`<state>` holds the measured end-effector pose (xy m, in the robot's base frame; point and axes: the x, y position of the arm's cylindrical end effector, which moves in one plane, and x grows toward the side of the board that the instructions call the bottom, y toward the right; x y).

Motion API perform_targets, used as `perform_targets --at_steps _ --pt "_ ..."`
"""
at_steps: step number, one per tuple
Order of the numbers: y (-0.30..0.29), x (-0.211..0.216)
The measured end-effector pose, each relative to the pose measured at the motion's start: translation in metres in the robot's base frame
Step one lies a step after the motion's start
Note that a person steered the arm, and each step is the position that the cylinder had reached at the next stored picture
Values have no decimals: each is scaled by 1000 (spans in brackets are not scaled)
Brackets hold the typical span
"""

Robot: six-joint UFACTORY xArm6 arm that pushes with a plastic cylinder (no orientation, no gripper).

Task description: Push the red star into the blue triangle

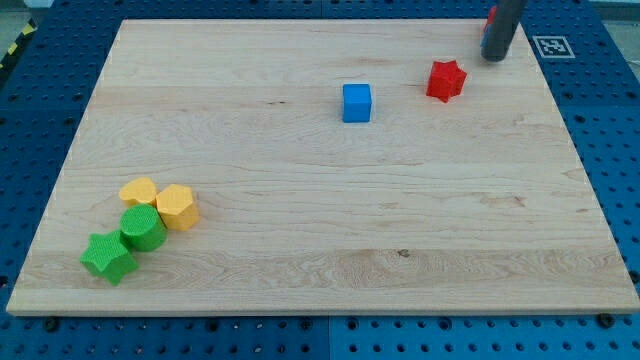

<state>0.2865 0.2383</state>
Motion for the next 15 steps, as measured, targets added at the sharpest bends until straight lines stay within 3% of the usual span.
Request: perform_targets --at_steps 2,3,4,6,9,13,14,15 --pt "-49 61" --pt "-103 76" --pt "-123 74" --pt "-100 22" --pt "-56 -24" --pt "-45 -37" --pt "-54 -9" --pt "-62 57"
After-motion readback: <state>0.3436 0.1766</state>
